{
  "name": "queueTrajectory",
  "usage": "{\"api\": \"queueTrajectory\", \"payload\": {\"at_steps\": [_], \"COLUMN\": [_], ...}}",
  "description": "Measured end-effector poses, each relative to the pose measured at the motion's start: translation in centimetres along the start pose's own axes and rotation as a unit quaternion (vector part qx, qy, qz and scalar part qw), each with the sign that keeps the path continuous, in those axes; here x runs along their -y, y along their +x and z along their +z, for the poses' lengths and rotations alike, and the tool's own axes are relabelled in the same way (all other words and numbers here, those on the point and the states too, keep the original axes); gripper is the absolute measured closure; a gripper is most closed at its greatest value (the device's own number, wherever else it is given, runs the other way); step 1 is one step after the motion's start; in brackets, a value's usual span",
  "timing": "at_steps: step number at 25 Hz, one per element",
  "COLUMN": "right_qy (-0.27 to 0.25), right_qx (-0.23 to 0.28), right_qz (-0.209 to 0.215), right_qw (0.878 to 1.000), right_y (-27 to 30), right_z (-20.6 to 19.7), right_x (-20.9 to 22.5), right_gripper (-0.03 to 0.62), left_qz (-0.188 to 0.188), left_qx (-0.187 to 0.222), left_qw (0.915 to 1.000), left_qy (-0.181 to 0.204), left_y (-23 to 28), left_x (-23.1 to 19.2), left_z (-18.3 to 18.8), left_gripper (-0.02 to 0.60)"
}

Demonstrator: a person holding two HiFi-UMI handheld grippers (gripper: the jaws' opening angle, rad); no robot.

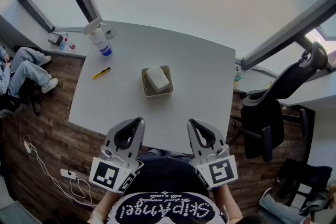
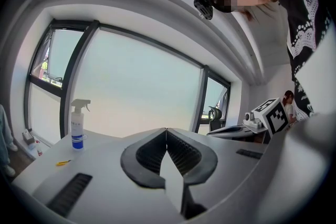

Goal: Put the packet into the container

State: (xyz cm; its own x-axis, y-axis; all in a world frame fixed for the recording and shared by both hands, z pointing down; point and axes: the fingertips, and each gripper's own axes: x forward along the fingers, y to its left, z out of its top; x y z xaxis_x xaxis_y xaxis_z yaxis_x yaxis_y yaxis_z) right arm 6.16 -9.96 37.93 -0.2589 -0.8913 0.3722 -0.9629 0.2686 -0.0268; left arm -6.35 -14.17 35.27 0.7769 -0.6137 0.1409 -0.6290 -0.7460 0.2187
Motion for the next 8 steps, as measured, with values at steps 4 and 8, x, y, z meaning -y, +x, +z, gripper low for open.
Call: {"api": "queueTrajectory", "payload": {"at_steps": [4, 8], "right_qy": [0.001, 0.005], "right_qx": [-0.001, 0.023], "right_qz": [0.0, 0.013], "right_qw": [1.0, 1.0], "right_y": [0.02, -0.09], "right_z": [-0.06, -0.4], "right_x": [-0.03, -0.44], "right_gripper": [0.579, 0.579], "left_qz": [0.0, 0.001], "left_qx": [-0.002, -0.002], "left_qw": [1.0, 1.0], "left_qy": [-0.001, -0.001], "left_y": [-0.02, -0.12], "left_x": [-0.01, -0.09], "left_z": [-0.1, -0.19], "left_gripper": [0.574, 0.574]}}
